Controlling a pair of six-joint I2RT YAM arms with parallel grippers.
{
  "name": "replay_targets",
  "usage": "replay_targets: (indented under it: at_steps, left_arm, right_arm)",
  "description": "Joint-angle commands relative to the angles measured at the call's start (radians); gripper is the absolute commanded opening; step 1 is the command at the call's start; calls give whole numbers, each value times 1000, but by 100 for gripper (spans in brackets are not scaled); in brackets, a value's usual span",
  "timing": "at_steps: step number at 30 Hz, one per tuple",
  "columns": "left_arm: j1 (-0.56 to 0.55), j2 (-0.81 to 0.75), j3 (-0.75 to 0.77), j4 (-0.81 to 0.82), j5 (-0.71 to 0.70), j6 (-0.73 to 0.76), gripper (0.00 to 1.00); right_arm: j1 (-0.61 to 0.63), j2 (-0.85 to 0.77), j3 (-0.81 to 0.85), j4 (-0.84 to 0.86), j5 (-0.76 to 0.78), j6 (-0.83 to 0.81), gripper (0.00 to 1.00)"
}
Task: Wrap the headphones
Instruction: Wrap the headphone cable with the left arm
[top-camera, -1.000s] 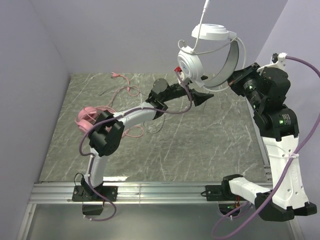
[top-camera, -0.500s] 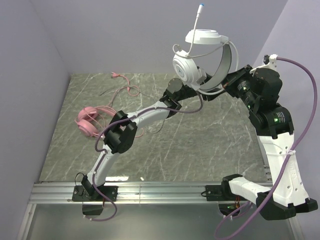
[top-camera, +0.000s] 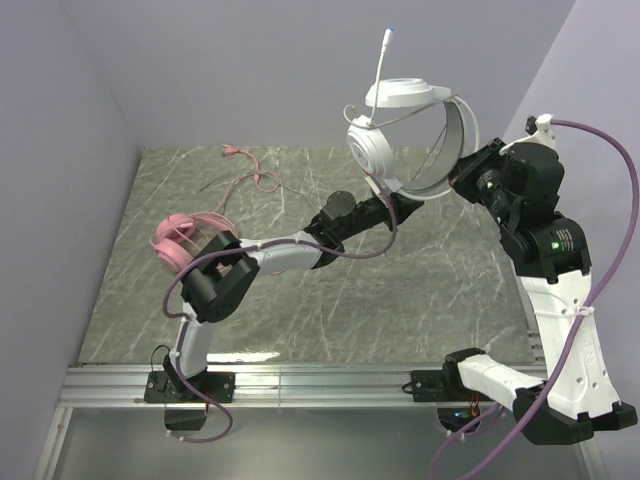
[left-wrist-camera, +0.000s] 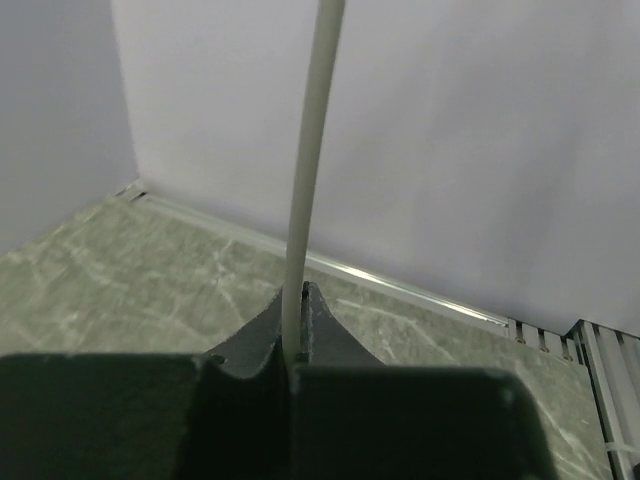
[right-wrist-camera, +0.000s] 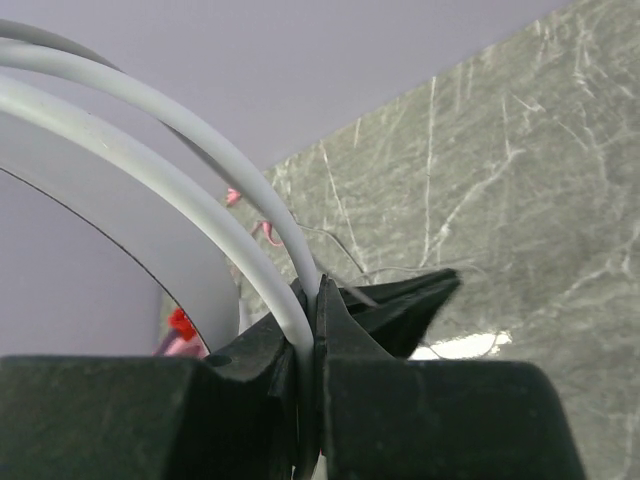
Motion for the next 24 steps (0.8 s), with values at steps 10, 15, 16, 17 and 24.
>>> replay_targets:
  at_steps: [10,15,16,17,24]
  left_arm:
    - [-19,-214,-156,-33,-216,-49,0]
    - [-33,-231,-110,-176,-285,-31,1]
    - [-34,-249,-125,-171,-292,-34,0]
    - [-36,-260,-168,-139,-295,-42,1]
    - [-38,-314,-277,-122,-371,-45,0]
  right_arm:
    - [7,-90,-22,28,32,-74,0]
    - [7,-104,-42,34,30,-77,0]
    - [7,-102,-40,29,32,-74,0]
    - [7,-105,-39,32,30,-73,0]
    - [6,-102,-29,32,41,-68,0]
